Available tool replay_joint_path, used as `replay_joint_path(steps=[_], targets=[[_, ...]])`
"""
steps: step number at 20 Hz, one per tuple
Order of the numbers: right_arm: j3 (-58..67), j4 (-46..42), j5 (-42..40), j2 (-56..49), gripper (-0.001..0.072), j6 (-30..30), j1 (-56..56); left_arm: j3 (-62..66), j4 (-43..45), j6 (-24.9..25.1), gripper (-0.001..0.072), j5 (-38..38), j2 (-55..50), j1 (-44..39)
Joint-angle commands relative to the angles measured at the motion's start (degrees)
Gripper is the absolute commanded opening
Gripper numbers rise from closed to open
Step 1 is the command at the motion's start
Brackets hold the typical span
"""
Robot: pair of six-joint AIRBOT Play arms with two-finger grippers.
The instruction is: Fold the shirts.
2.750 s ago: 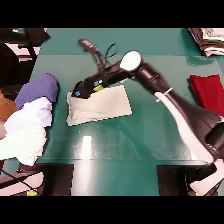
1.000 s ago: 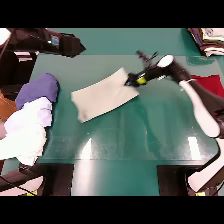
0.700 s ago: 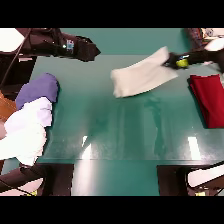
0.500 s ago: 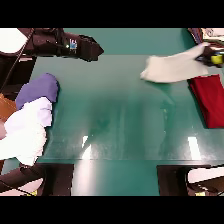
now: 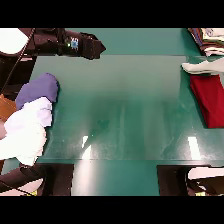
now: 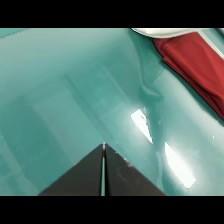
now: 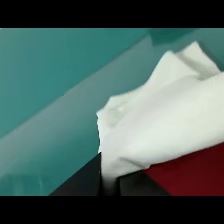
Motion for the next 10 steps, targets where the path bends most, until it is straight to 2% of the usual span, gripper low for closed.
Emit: replay_joint_path(steps=[1,5,10], targets=[[0.0,0.0,-2.8,2.6,0.0019,0.0,-0.6,0.0,-0.1,0.0,0.0028,-0.1,0.0,0.0],[0.0,-1.0,-0.3,7.8,0.0019,-0.6,-1.9,0.0,-0.1,0.0,0.0028,-0.2,0.0,0.0],[0.0,-9.5,10.0,11.5,0.0019,-0.2,-3.1,0.0,-0.1,0.0,0.0028,-1.5,0.0,0.0]])
